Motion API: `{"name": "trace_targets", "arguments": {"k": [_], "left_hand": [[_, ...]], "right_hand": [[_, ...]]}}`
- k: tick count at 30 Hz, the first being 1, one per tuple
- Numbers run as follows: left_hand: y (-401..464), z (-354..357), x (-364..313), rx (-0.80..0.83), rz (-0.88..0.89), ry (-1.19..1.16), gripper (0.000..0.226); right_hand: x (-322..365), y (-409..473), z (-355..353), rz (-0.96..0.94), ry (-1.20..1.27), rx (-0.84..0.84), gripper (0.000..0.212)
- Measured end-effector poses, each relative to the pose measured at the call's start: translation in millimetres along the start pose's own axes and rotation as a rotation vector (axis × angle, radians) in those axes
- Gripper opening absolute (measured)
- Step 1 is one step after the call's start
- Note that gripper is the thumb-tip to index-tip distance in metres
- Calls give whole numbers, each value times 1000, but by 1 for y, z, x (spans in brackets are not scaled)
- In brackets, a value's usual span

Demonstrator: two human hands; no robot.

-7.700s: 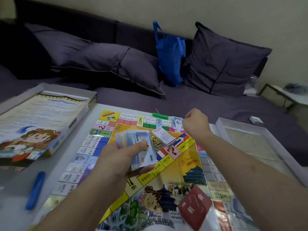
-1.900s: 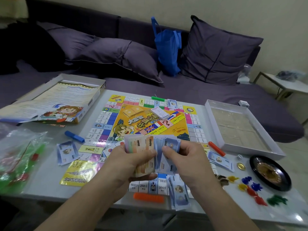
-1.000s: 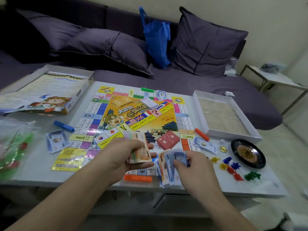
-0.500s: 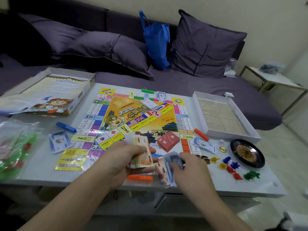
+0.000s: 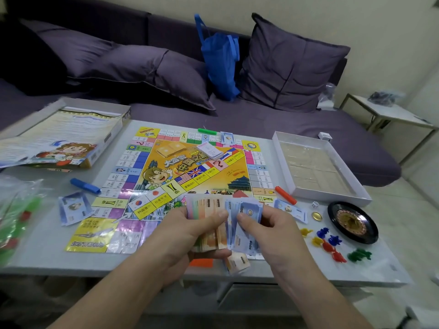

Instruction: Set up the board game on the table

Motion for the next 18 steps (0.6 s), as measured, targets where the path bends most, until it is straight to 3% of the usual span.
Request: {"name": "trace_targets", "arguments": {"k": [5,12,18], "left_hand": [[7,0,-1,8,-8,-13,20],[16,-1,1,-27,33,37,38],[21,1,0,-69,64,33,36]], "right_hand": [[-2,8,-7,13,11,-18,7],[1,15,-17,-38,-40,-68,8],[2,17,-17,-89,-62,-81,7]]}}
Point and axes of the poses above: each hand's wrist, its own y-axis towards the middle knuckle, its own z-axis out of the palm, x = y × z, the point moved 8 cm from there along y, towards the middle knuckle, and after that the axes turned 1 degree about -x, right-handed, at the moved point
